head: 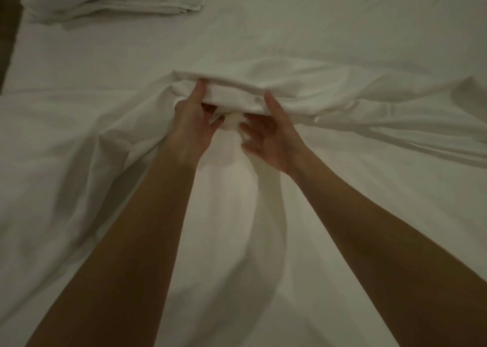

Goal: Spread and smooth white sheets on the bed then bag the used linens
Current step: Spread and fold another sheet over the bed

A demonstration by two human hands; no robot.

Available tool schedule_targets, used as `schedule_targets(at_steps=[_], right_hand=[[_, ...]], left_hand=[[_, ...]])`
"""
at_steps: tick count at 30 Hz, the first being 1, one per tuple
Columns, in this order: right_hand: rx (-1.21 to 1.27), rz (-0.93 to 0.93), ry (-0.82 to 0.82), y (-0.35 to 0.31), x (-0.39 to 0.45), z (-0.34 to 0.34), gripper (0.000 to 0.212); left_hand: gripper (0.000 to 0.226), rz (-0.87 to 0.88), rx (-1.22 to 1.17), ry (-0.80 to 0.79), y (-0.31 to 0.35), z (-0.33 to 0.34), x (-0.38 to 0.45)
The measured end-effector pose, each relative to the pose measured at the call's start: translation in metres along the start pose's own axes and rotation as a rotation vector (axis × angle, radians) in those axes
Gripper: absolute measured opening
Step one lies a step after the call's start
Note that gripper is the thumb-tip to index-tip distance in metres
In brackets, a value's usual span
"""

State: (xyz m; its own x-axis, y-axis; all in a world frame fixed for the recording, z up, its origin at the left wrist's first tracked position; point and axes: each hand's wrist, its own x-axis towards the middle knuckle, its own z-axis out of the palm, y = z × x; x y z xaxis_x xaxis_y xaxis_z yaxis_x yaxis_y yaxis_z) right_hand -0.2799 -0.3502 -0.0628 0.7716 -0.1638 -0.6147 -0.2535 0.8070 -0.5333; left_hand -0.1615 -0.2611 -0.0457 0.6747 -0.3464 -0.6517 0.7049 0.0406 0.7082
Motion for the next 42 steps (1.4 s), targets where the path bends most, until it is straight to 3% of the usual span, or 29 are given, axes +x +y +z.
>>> schedule_targets(at_steps=[4,6,9,11,14,16,20,23,25,29,36,42], right_hand=[[0.107,-0.146,0.087,-0.014,0.017,0.015,0.049],[0.052,-0.078,0.026,0.013,0.011,0.014,0.041],[-0.051,0.104,-0.129,0.057,-0.005,0.013,0.047],[-0.06,0.097,-0.124,0.055,0.003,0.021,0.053],[0.005,0.044,-0.14,0.023,0.017,0.041,0.019],[0.026,-0.001,-0.146,0.014,0.019,0.042,0.017],[-0.109,-0.014,-0.009,0.027,-0.009,0.002,0.033],[0.12,-0.068,0.178,0.024,-0.049,-0.055,0.058],[0.244,-0.124,0.284,0.013,-0.081,-0.095,0.076],[0.3,-0.192,0.388,-0.005,-0.139,-0.155,0.106],[0.467,-0.331,0.584,-0.041,-0.212,-0.25,0.092],[0.422,-0.316,0.615,-0.068,-0.246,-0.318,0.088]], left_hand=[[0.033,0.043,0.107,-0.082,0.019,0.007,0.001],[0.04,0.04,0.112,-0.081,0.023,0.011,0.001],[0.043,-0.008,0.035,-0.084,0.017,0.01,0.002],[0.037,-0.027,-0.007,-0.121,0.012,0.005,0.002],[0.03,-0.028,-0.018,-0.165,0.008,-0.001,-0.002],[0.033,-0.014,-0.022,-0.202,0.007,-0.007,-0.005],[0.039,-0.128,-0.017,-0.288,-0.016,-0.017,-0.017],[0.061,-0.355,-0.023,-0.211,-0.057,-0.011,-0.042],[0.067,-0.417,-0.086,-0.177,-0.084,0.005,-0.057],[0.06,-0.49,-0.119,-0.214,-0.125,0.063,-0.077],[0.06,-0.551,0.051,-0.392,-0.201,0.184,-0.107],[0.055,-0.536,0.042,-0.437,-0.228,0.285,-0.103]])
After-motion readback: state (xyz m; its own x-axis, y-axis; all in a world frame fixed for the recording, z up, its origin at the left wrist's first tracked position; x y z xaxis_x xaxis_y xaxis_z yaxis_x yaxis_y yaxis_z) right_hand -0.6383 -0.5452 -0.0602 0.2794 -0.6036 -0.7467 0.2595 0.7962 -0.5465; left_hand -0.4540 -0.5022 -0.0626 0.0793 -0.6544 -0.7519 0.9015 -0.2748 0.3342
